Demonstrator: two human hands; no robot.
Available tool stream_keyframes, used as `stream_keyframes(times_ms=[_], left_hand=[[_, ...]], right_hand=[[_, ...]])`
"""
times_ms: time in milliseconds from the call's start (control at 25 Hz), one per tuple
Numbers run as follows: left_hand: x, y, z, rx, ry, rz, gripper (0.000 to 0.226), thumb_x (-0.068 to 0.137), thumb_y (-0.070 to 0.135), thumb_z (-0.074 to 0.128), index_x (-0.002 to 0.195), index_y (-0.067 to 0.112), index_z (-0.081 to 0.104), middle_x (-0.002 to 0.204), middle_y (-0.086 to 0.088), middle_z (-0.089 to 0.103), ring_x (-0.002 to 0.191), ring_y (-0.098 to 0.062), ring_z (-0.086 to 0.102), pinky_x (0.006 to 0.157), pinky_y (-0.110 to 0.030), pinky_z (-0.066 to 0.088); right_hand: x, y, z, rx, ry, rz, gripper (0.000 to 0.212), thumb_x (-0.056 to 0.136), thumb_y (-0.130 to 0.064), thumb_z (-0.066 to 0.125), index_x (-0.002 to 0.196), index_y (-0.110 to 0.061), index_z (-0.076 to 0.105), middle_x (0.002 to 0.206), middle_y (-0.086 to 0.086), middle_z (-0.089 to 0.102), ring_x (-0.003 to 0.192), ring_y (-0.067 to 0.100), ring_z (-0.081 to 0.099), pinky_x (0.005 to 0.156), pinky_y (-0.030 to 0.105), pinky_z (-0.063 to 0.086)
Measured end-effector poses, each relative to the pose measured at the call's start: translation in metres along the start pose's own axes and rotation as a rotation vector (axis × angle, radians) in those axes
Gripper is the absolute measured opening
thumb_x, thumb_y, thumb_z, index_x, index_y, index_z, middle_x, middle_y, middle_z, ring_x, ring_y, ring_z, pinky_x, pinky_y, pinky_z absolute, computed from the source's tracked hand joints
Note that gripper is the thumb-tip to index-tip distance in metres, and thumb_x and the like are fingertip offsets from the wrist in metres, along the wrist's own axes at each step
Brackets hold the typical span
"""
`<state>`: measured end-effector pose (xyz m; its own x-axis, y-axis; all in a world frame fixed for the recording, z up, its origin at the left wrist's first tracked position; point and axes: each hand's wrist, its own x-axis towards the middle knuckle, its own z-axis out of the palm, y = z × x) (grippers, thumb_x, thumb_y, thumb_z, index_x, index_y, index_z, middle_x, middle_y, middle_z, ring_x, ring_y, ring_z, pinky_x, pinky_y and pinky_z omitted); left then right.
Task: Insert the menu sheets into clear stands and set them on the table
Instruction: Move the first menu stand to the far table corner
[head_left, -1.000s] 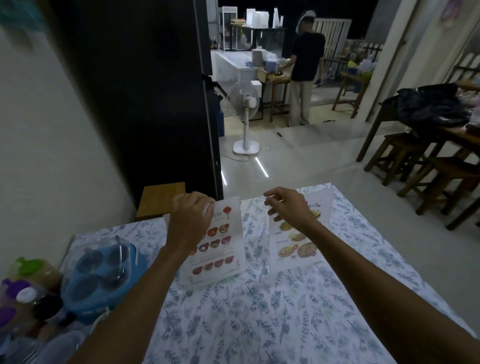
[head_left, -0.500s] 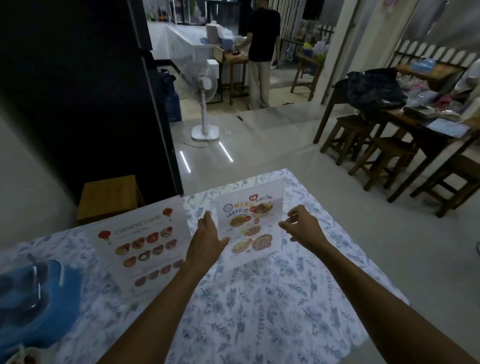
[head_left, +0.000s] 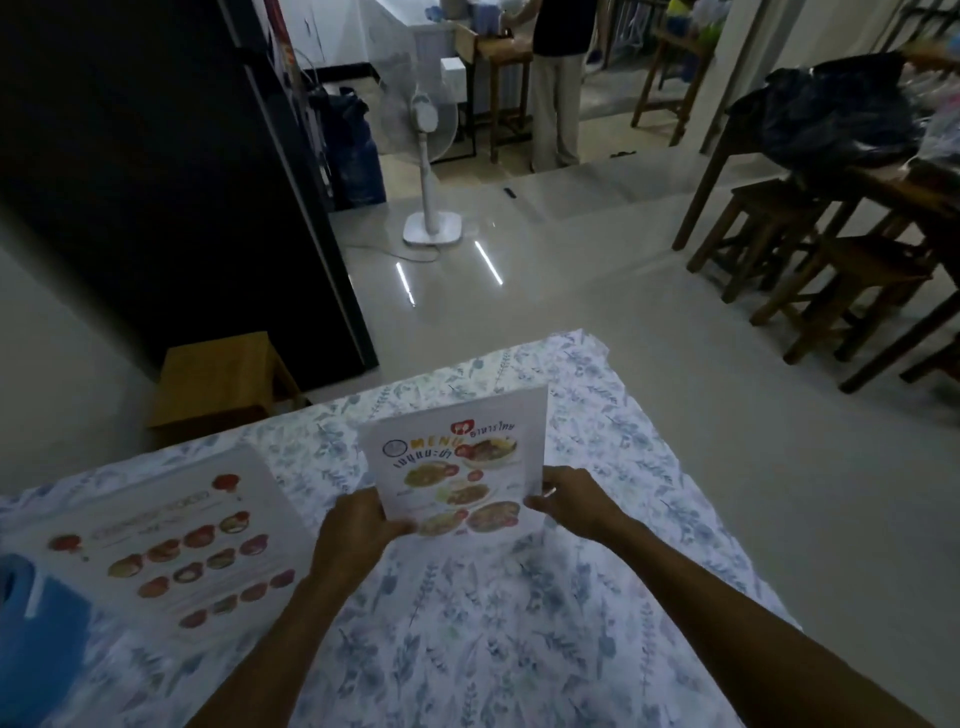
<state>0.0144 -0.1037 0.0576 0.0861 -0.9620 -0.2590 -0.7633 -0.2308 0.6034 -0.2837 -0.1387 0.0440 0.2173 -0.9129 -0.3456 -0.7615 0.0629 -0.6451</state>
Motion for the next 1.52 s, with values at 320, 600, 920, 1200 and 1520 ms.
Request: stream_keyframes(times_ms=[320, 600, 920, 1200, 1520], left_hand=[[0.093, 0.118, 0.018, -0.028, 0.078, 0.07, 0.049, 0.07, 0.041, 0.087, 0.109, 0.016, 0.074, 0.104, -0.005, 0.077, 0.084, -0.019, 0.072, 0.071, -0.035, 0.06], [0.203, 0.186, 0.03, -0.039, 0.127, 0.109, 0.051, 0.066, 0.049, 0.087, 0.104, 0.017, 0.074, 0.099, -0.001, 0.077, 0.081, -0.018, 0.071, 0.071, -0.04, 0.061], [0.272, 0.193, 0.064, 0.036, 0.126, 0.007, 0.045, 0.07, 0.042, 0.087, 0.102, 0.013, 0.074, 0.103, -0.006, 0.076, 0.084, -0.025, 0.071, 0.073, -0.038, 0.059], [0.303, 0.185, 0.066, 0.056, 0.173, 0.02, 0.051, 0.066, 0.041, 0.089, 0.108, 0.018, 0.072, 0.102, -0.002, 0.077, 0.082, -0.022, 0.071, 0.07, -0.037, 0.058], [0.302, 0.177, 0.068, -0.091, 0.137, 0.054, 0.066, 0.064, 0.034, 0.092, 0.119, 0.022, 0.058, 0.109, 0.0, 0.075, 0.088, -0.018, 0.072, 0.076, -0.043, 0.061]], right_hand=[[0.077, 0.035, -0.134, -0.127, 0.099, -0.065, 0.034, 0.092, -0.024, 0.066, 0.124, -0.013, 0.067, 0.117, 0.011, 0.073, 0.086, 0.022, 0.068, 0.081, 0.037, 0.056], [0.171, 0.064, -0.219, -0.158, 0.202, -0.094, 0.034, 0.091, -0.027, 0.066, 0.121, -0.012, 0.067, 0.118, 0.011, 0.073, 0.104, 0.028, 0.068, 0.087, 0.038, 0.054], [0.254, 0.102, -0.217, -0.174, 0.15, -0.079, 0.035, 0.091, -0.027, 0.065, 0.122, -0.01, 0.065, 0.117, 0.012, 0.073, 0.102, 0.029, 0.068, 0.087, 0.04, 0.055], [0.282, 0.112, -0.208, -0.148, 0.187, -0.097, 0.033, 0.09, -0.032, 0.065, 0.117, -0.013, 0.063, 0.111, 0.007, 0.075, 0.094, 0.026, 0.071, 0.079, 0.038, 0.057], [0.279, 0.112, -0.204, -0.121, 0.19, -0.062, 0.035, 0.092, -0.025, 0.063, 0.123, -0.01, 0.056, 0.118, 0.011, 0.072, 0.099, 0.029, 0.07, 0.079, 0.036, 0.055]])
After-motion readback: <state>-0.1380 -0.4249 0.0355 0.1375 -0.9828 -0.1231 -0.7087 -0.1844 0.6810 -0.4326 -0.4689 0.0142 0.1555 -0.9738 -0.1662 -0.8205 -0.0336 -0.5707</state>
